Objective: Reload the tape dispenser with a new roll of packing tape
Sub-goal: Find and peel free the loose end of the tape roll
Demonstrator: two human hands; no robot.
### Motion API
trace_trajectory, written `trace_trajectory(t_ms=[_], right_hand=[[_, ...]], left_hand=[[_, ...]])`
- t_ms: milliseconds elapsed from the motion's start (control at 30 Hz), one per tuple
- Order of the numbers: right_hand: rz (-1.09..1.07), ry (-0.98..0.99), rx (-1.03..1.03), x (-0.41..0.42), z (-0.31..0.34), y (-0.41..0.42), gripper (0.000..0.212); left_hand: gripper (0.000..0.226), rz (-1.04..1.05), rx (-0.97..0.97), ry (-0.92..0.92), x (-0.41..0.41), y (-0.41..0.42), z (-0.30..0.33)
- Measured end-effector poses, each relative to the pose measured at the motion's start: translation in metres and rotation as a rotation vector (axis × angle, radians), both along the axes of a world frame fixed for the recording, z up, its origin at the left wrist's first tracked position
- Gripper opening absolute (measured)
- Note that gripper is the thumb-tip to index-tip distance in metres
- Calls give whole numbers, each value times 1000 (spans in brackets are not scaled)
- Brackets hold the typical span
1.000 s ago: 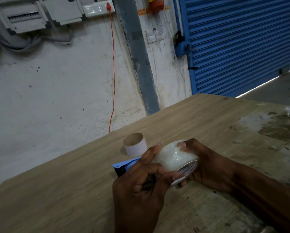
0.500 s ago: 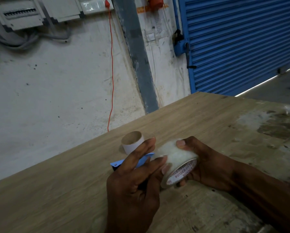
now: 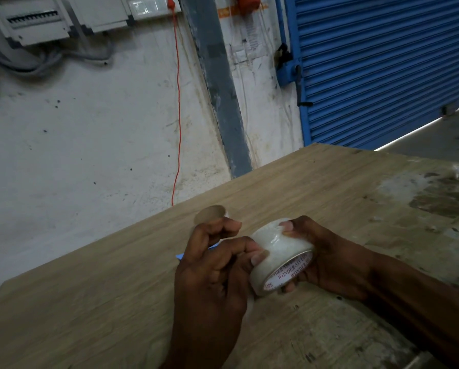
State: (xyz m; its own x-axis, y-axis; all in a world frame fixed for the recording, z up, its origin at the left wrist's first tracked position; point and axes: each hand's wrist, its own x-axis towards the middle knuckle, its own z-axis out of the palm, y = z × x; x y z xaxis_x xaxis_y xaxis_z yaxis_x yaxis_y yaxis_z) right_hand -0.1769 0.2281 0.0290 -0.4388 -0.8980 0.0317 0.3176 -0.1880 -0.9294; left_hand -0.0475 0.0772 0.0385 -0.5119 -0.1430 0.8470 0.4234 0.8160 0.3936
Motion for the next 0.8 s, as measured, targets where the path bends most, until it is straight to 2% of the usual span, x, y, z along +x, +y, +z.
trace_trajectory(t_ms=[200, 333, 667, 800], right_hand=[[-23, 15, -4, 1, 1, 0, 69], [-30, 18, -10, 4, 3, -1, 56], [12, -5, -18, -1, 0, 1, 70], [37, -35, -6, -3, -1, 2, 59]], left_hand=[[11, 126, -69, -49, -4, 8, -7], [14, 150, -85, -68, -3, 10, -12], [16, 137, -140, -104, -1, 9, -14], [8, 169, -110, -23, 0, 6, -4]])
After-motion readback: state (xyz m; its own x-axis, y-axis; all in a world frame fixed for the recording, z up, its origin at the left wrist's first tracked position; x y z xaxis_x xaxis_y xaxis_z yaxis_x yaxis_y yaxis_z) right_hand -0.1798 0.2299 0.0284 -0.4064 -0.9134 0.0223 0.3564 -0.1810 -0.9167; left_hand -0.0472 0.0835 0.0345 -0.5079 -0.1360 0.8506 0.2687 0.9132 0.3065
